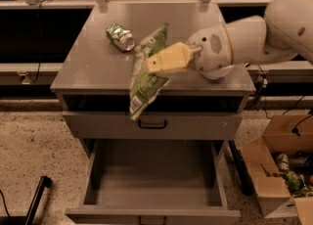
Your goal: Pick green jalapeno chip bag from middle drawer and place on counter
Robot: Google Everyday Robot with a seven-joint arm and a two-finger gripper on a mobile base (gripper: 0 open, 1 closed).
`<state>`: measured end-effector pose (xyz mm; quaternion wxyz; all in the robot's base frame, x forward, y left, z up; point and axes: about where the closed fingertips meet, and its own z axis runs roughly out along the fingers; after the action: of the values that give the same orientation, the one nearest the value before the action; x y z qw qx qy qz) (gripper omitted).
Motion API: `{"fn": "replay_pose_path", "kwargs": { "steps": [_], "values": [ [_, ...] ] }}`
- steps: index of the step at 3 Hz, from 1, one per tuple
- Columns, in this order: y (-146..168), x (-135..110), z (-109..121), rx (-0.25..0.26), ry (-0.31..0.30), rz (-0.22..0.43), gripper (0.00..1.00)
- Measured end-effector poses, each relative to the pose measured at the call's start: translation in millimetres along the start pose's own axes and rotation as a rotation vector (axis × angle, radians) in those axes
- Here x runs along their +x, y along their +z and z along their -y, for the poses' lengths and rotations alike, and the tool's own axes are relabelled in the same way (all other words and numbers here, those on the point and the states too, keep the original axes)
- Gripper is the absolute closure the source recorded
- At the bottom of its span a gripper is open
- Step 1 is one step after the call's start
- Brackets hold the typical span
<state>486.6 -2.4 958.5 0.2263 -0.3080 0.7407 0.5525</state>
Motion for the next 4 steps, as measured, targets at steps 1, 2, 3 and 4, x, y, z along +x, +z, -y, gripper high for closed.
{"fn": "replay_pose_path", "kwargs": {
  "steps": [1, 2, 3, 4],
  "values": [
    [4.6, -41.5, 21.9, 0.042, 0.026, -0.021, 1.0],
    [-0.9, -76.4, 56.4, 0.076, 0.084, -0.003, 1.0],
    [-20.6, -100.2, 92.4, 0.126, 0.138, 0.035, 1.0],
    [-41.5, -114.3, 121.1, 0.145, 0.187, 0.083, 0.82]
  ]
}}
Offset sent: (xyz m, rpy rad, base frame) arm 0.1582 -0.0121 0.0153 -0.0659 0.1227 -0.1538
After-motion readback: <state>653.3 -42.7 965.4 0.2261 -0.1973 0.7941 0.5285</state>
